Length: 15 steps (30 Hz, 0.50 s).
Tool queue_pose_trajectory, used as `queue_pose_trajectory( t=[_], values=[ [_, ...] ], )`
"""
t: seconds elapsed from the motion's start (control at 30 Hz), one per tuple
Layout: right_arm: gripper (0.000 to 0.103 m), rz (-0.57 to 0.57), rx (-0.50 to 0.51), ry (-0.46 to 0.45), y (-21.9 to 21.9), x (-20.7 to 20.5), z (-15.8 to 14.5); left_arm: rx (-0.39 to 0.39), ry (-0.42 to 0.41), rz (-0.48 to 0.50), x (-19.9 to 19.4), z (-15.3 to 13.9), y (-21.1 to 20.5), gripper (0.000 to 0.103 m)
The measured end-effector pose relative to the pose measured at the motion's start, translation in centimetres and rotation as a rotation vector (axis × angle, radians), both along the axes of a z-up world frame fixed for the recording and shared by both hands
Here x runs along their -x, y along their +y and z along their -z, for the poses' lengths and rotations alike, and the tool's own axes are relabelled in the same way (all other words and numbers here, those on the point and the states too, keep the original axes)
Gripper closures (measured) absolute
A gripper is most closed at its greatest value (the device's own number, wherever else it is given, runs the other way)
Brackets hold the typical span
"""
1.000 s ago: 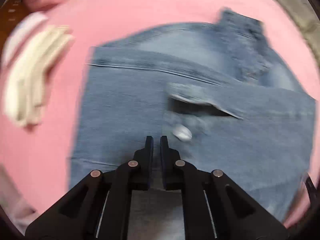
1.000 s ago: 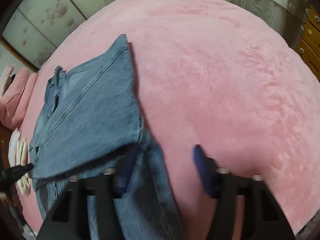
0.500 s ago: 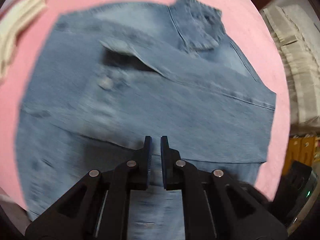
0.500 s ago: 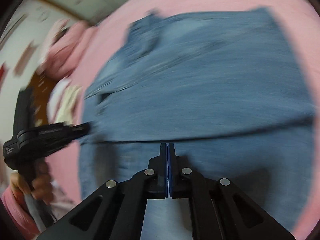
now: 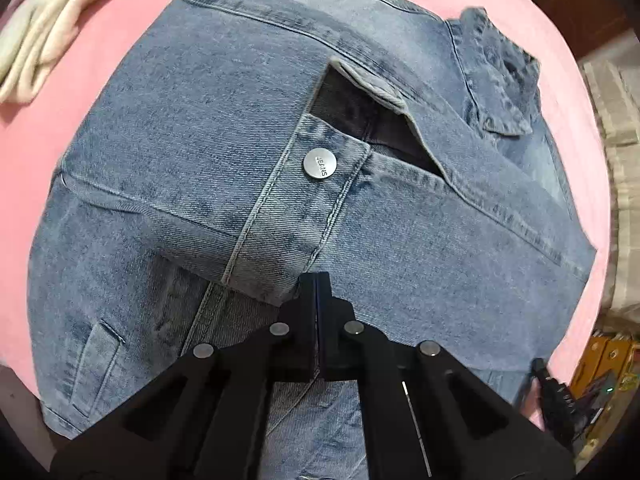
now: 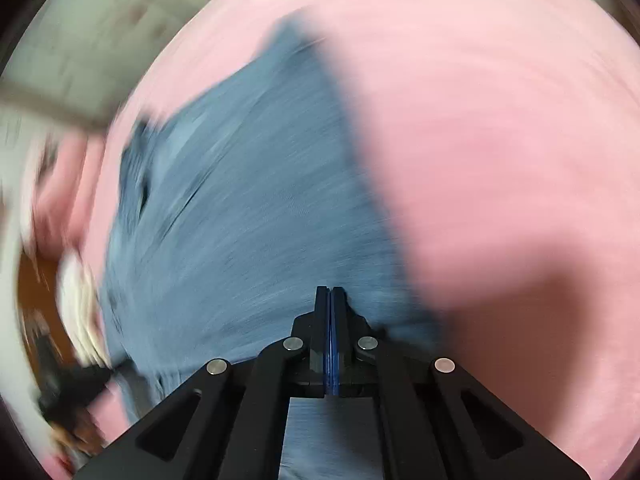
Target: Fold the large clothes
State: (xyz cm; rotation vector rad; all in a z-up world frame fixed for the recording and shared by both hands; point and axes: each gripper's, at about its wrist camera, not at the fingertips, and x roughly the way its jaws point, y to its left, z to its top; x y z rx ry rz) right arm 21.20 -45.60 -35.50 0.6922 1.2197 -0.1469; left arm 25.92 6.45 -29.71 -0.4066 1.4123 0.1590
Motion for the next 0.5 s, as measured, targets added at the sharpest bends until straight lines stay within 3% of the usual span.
queue_pose_trajectory(
  t=[0.03, 0.1, 0.2, 0.27, 0.3, 0.37, 0.5],
  values=[
    [0.103, -0.019, 0.014, -0.001, -0.1, 0.1, -0.2, -0.025, 0.003, 0.016, -0.1, 0.0, -0.4, 0.102],
    [0.103, -0.106, 0.136, 0.011, 1.5, -0.9, -0.9, -0.081, 0.012, 0.05, -0.2, -0.3, -1.8, 0.102],
    [0.103, -0.075, 0.233, 0.015, 4.1, -2.0, -1.8, -0.062, -0.014, 0.103, 0.1, -1.1, -4.1, 0.102],
    [0.103, -0.062, 0.127, -0.04, 5.7, -2.3, -1.7, 0.004, -0.052, 0.174, 0.5, -1.7, -6.1, 0.102],
    [0.103, -0.067, 0.026, -0.056, 6.7, -2.4, -1.2, 0.047, -0.063, 0.21, 0.6, -1.8, -7.1, 0.102],
    [0.103, -0.148, -0.16, -0.057, 10.1, -3.3, 0.0, 0.125, -0.079, 0.256, 0.4, -1.7, -8.8, 0.102],
    [0.103, -0.38, -0.324, -0.057, 17.7, -5.2, 1.8, 0.242, -0.084, 0.243, -1.6, -0.5, -10.9, 0.102]
  ],
)
